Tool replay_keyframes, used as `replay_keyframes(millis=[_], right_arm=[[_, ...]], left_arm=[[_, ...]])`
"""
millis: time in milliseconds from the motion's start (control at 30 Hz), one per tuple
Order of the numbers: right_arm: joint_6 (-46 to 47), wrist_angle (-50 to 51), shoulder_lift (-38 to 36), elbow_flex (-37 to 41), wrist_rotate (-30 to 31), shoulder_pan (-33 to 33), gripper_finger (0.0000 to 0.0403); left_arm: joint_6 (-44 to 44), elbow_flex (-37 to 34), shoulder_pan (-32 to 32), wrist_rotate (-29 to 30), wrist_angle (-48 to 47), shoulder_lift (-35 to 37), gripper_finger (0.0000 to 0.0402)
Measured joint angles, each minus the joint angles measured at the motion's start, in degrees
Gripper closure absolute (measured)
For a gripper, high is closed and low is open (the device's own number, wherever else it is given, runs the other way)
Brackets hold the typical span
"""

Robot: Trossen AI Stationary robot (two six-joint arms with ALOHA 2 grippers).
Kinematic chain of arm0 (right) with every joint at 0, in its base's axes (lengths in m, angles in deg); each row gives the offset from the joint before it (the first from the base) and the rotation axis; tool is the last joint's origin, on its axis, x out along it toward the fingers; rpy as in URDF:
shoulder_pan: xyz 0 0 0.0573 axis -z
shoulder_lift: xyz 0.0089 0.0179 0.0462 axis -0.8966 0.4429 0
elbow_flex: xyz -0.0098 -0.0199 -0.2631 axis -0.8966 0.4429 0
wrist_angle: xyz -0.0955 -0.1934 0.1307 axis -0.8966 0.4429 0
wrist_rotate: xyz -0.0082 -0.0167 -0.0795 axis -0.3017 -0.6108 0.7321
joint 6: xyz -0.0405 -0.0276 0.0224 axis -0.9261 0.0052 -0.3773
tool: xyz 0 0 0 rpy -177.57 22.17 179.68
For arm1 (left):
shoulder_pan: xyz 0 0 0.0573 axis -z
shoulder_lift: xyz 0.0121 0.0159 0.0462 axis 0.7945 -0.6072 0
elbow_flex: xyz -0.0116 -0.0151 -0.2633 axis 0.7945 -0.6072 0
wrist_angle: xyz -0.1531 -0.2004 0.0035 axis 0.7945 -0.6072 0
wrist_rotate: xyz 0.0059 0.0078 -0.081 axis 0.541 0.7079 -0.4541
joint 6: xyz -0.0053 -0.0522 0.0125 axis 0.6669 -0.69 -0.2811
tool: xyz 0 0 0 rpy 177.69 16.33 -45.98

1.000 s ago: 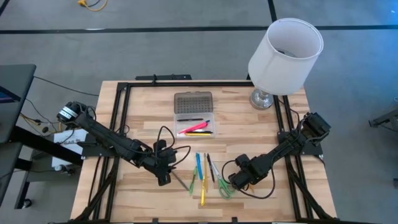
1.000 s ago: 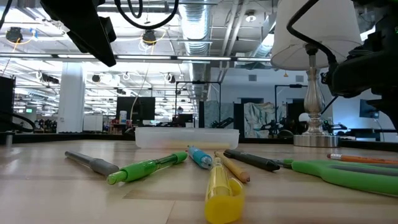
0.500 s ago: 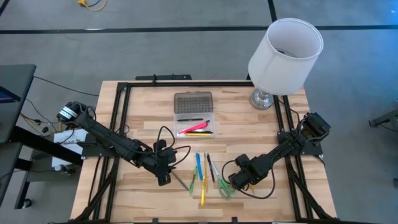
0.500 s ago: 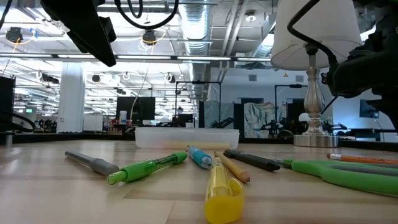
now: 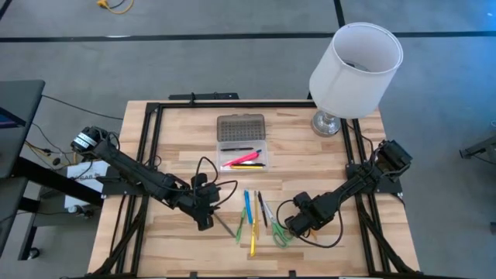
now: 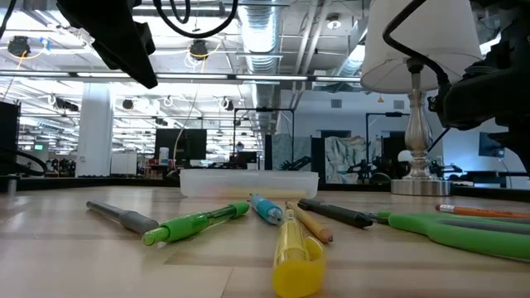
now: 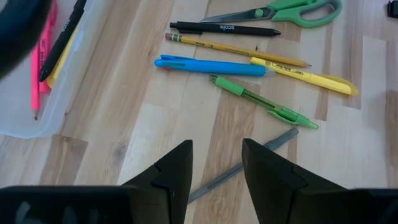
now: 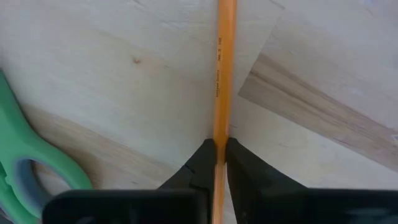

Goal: Pick & place school supplies into a supply box
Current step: Put the orange pencil into the supply box

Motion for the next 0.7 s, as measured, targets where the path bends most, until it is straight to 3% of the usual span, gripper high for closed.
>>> replay_keyframes(millis=[700], right_arm=[[-1.4, 0.9, 0.0, -0.6, 1.3, 0.0, 0.0398]], left_arm=[[0.5, 0.0, 0.0, 0.0, 0.0, 0.0, 0.0269]])
